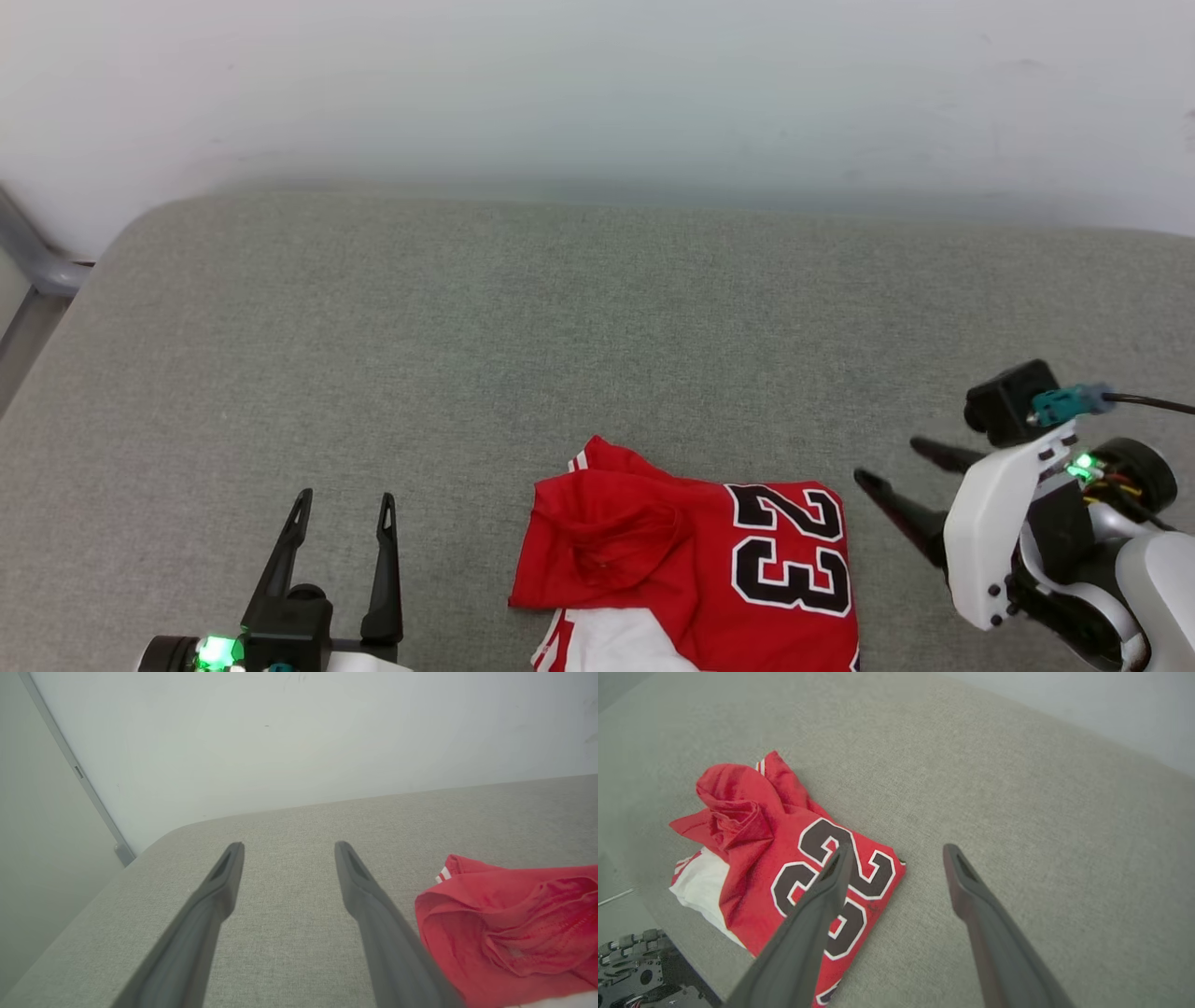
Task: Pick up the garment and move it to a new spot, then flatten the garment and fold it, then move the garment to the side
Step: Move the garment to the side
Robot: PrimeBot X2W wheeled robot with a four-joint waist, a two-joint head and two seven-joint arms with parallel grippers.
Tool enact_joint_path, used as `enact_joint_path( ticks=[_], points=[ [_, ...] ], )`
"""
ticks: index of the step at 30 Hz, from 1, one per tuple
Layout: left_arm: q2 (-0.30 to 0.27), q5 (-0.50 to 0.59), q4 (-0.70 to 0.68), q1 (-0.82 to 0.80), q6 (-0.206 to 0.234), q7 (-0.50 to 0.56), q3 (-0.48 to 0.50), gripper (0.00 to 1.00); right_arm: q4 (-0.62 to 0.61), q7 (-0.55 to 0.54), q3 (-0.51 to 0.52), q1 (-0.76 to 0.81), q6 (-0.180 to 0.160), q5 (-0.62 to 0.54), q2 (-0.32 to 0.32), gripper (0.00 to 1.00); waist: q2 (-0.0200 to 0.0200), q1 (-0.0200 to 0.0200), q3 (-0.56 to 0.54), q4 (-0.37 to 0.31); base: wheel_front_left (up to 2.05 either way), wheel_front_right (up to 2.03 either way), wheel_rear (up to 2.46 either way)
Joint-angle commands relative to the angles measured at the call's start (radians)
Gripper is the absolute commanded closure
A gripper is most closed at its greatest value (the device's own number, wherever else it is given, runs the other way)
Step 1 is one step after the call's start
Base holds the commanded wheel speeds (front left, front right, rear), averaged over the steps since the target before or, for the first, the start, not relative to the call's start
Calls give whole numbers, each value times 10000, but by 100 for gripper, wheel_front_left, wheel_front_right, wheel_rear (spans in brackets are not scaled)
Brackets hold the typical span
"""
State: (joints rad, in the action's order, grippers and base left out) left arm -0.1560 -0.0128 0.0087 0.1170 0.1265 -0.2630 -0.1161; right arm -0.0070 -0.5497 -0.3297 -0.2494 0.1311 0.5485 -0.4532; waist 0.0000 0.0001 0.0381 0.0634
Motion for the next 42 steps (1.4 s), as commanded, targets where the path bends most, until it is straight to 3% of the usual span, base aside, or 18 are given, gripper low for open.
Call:
enact_joint_path(
  ticks=[1, 10, 23, 32, 33, 34, 42],
  points=[
    [2, 6, -18, -141, 38, -22, 3, 0, 71, -590, -303, -169, -9, 328, -257, 0, 0, -1, 112, 70, 0, 0, 0],
    [152, 25, -18, -454, 45, -22, -137, 0, 445, -2083, -1258, -274, -9, 1166, -792, 0, 0, -1, 604, 407, 0, 0, 0],
    [312, 21, 8, -876, 52, -22, -250, 0, 1721, -2590, -2355, -239, -9, 1215, -639, 0, 0, -1, 1336, 916, 0, 0, 0],
    [372, 4, 38, -1039, 33, -22, -268, 0, 2510, -2345, -3385, 180, 8, 1467, -402, 0, 0, -1, 1528, 1007, 0, 0, 0],
    [376, 2, 45, -1033, 40, -22, -265, 0, 2517, -2245, -3413, 102, 8, 1475, -376, 60, 0, -1, 1531, 995, 0, 0, 0],
    [377, 2, 57, -1022, 45, -22, -257, 0, 2519, -2152, -3435, 9, 8, 1510, -368, 100, 0, -1, 1529, 983, 0, 0, 0],
    [343, 49, 151, -865, 55, -22, -258, 0, 2325, -1095, -3240, -796, -15, 1507, -573, 100, 0, -1, 1283, 774, 0, 0, 0]
  ],
)
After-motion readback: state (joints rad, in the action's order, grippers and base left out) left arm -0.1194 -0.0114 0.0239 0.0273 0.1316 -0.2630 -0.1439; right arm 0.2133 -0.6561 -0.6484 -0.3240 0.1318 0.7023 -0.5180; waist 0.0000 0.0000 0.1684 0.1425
